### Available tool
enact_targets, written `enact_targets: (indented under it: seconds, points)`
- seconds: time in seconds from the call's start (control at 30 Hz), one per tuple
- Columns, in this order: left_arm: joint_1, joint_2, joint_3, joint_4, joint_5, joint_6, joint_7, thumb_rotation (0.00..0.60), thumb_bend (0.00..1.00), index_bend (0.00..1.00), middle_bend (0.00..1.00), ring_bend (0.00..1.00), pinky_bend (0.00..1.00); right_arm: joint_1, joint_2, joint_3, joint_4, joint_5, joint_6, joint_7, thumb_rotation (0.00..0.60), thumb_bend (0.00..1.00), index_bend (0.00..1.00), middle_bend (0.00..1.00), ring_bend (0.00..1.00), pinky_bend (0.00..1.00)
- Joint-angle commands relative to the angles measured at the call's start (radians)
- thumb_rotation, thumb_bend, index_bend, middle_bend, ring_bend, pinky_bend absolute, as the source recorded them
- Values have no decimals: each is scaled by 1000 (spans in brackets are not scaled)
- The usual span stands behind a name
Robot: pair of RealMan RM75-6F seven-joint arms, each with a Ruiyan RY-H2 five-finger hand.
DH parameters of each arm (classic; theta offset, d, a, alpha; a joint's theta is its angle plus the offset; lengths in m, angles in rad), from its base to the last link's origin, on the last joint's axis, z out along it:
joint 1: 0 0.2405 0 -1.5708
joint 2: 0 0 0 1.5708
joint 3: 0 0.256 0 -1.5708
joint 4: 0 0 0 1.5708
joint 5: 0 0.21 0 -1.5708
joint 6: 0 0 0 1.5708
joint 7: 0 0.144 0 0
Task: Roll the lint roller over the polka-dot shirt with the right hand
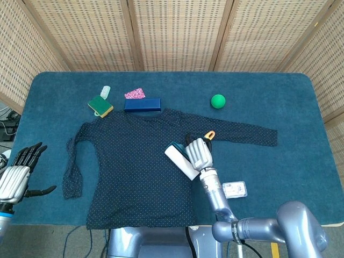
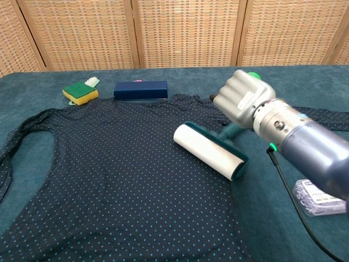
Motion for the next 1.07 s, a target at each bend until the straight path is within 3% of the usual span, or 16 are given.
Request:
enact_targets:
  seconds: [0.03, 0.2, 0.3, 0.37, 0.47, 0.5, 0.53, 0.6, 0.8, 1.07]
  points:
    - [2, 4, 2, 0, 7, 7, -10, 600, 0, 0, 0, 0, 0, -48, 104, 2, -112, -61, 58, 85, 600, 32, 0, 1000, 1000, 1000]
    - [9, 11, 5, -1, 25, 26, -26, 600, 0, 0, 0, 0, 0, -131, 234, -44, -197, -202, 99, 302, 600, 32, 0, 992, 996, 1000]
    - [14, 12, 8, -3, 40, 44, -26, 600, 0, 0, 0, 0, 0, -191, 303, -72, -216, -291, 136, 457, 600, 28, 0, 917, 914, 970]
    - [18, 12, 10, -3, 50, 54, -22, 600, 0, 0, 0, 0, 0, -232, 342, -88, -228, -337, 163, 560, 600, 17, 0, 771, 768, 790]
    - [24, 10, 14, -5, 60, 69, -13, 600, 0, 0, 0, 0, 0, -300, 406, -120, -255, -386, 191, 715, 600, 0, 0, 340, 293, 283]
    - [27, 9, 15, -6, 64, 75, -10, 600, 0, 0, 0, 0, 0, -325, 426, -131, -265, -399, 202, 764, 600, 0, 0, 189, 132, 134]
    - [30, 9, 16, -8, 67, 81, -7, 600, 0, 0, 0, 0, 0, -345, 440, -141, -274, -405, 209, 798, 600, 0, 0, 79, 41, 44]
    - [38, 9, 17, -12, 77, 101, 4, 600, 0, 0, 0, 0, 0, -395, 482, -174, -297, -434, 223, 891, 600, 0, 0, 4, 0, 0]
    - [62, -1, 24, -21, 91, 142, 57, 600, 0, 0, 0, 0, 0, -503, 571, -241, -334, -519, 268, 1058, 600, 0, 0, 0, 0, 0]
    - [78, 5, 35, -36, 121, 172, 62, 600, 0, 0, 0, 0, 0, -581, 578, -261, -260, -616, 322, 1142, 600, 0, 0, 0, 0, 0]
